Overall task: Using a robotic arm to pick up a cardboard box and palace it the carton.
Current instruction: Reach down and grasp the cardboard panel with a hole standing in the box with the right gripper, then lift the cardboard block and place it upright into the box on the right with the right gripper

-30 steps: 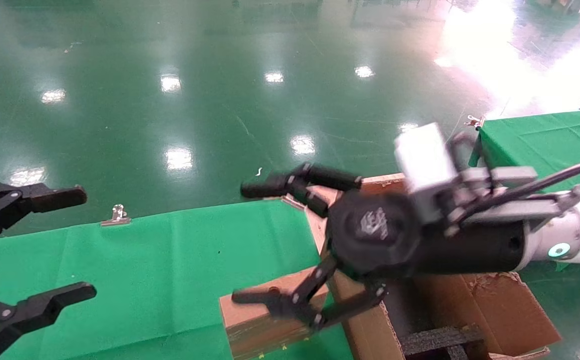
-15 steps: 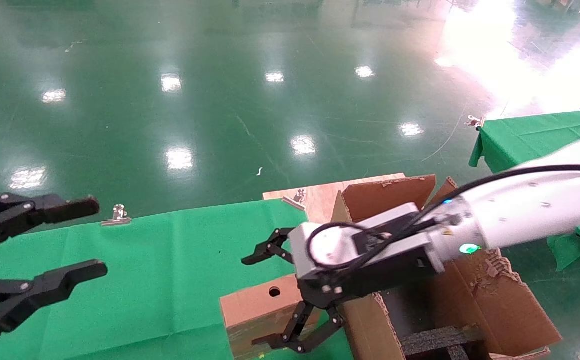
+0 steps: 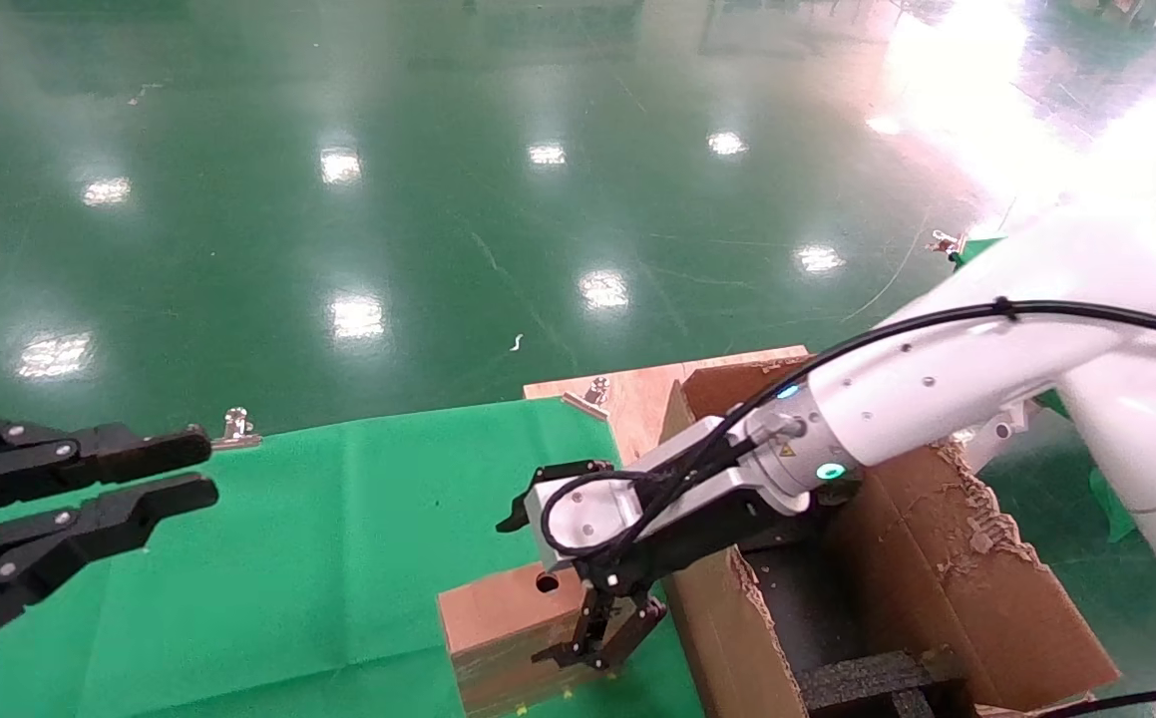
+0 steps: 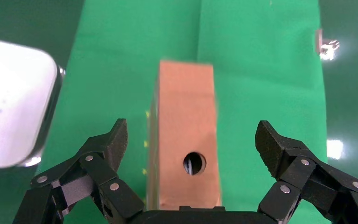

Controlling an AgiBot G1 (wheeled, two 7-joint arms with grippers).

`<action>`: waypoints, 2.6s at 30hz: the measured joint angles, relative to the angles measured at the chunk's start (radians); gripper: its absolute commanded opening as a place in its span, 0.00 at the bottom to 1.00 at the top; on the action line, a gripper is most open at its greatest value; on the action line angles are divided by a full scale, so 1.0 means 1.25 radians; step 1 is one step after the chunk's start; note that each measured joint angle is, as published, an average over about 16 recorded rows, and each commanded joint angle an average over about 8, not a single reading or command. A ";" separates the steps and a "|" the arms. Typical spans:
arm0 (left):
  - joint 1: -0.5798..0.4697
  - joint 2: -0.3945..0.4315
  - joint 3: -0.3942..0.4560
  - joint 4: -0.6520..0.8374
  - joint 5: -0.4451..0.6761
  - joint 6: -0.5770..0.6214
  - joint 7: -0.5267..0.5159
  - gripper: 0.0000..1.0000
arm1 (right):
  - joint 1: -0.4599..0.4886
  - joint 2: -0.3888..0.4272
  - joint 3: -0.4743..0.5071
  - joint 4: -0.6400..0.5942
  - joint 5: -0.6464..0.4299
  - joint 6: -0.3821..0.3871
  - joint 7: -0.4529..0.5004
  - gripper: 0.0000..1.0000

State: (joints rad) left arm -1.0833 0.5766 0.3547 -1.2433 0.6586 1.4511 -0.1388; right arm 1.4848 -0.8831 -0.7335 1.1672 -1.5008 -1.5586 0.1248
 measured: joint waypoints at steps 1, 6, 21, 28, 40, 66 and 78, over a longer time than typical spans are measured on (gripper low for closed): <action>0.000 0.000 0.000 0.000 0.000 0.000 0.000 0.00 | 0.005 -0.005 -0.008 -0.004 -0.011 0.000 -0.005 1.00; 0.000 0.000 0.000 0.000 0.000 0.000 0.000 0.00 | 0.028 -0.028 -0.045 -0.017 -0.059 -0.001 -0.024 1.00; 0.000 0.000 0.000 0.000 0.000 0.000 0.000 1.00 | 0.060 -0.057 -0.114 -0.018 -0.119 -0.005 -0.052 0.22; 0.000 0.000 0.000 0.000 0.000 0.000 0.000 1.00 | 0.061 -0.058 -0.118 -0.018 -0.120 -0.005 -0.054 0.00; 0.000 0.000 0.000 0.000 0.000 0.000 0.000 1.00 | 0.059 -0.056 -0.112 -0.017 -0.115 -0.005 -0.051 0.00; 0.000 0.000 0.000 0.000 0.000 0.000 0.000 1.00 | 0.120 -0.041 -0.099 -0.055 -0.073 -0.010 -0.050 0.00; 0.000 0.000 0.000 0.000 0.000 0.000 0.000 1.00 | 0.334 0.001 -0.123 -0.214 0.030 -0.025 -0.087 0.00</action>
State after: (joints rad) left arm -1.0832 0.5765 0.3548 -1.2430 0.6584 1.4509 -0.1387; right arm 1.9022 -0.8813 -0.8874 0.8998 -1.4638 -1.5895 0.0155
